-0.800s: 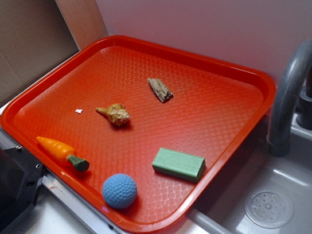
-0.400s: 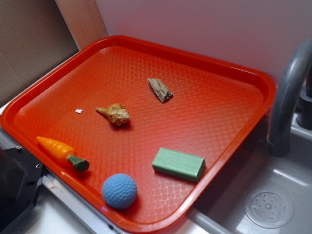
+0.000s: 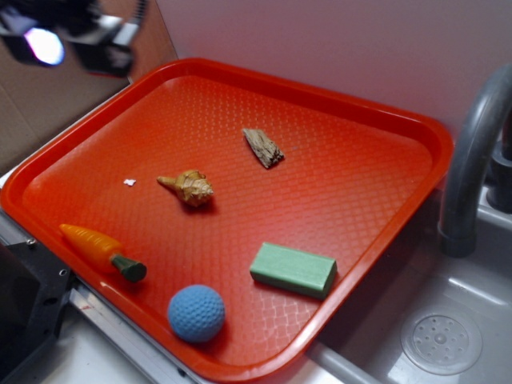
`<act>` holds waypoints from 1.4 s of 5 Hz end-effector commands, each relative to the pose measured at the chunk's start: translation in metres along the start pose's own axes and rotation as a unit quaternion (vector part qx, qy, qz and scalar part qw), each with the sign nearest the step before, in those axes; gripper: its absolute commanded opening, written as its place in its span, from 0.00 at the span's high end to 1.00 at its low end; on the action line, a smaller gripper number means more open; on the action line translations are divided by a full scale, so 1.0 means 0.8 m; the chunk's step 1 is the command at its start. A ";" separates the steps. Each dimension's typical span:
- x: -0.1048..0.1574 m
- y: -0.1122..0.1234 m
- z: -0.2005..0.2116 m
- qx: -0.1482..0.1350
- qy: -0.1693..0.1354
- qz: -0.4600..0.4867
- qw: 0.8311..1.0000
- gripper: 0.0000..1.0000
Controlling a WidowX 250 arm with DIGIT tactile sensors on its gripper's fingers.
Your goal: Grab the wood chip.
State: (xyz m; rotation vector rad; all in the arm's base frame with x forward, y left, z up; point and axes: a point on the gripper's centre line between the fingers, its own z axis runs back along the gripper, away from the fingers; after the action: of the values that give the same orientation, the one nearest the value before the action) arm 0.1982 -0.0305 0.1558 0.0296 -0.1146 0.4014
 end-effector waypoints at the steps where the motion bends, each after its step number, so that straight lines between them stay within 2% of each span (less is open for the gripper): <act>1: 0.055 -0.017 -0.062 -0.054 -0.066 0.062 0.994 0.00; 5: 0.055 -0.017 -0.062 -0.054 -0.066 0.062 0.994 0.00; 6: 0.073 -0.046 -0.096 -0.036 -0.060 0.069 0.995 0.00; 7: 0.083 -0.069 -0.123 -0.051 -0.058 0.082 0.994 0.00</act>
State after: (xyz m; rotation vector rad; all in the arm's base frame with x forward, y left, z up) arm 0.2775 -0.0484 0.0485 -0.0301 -0.1984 0.5675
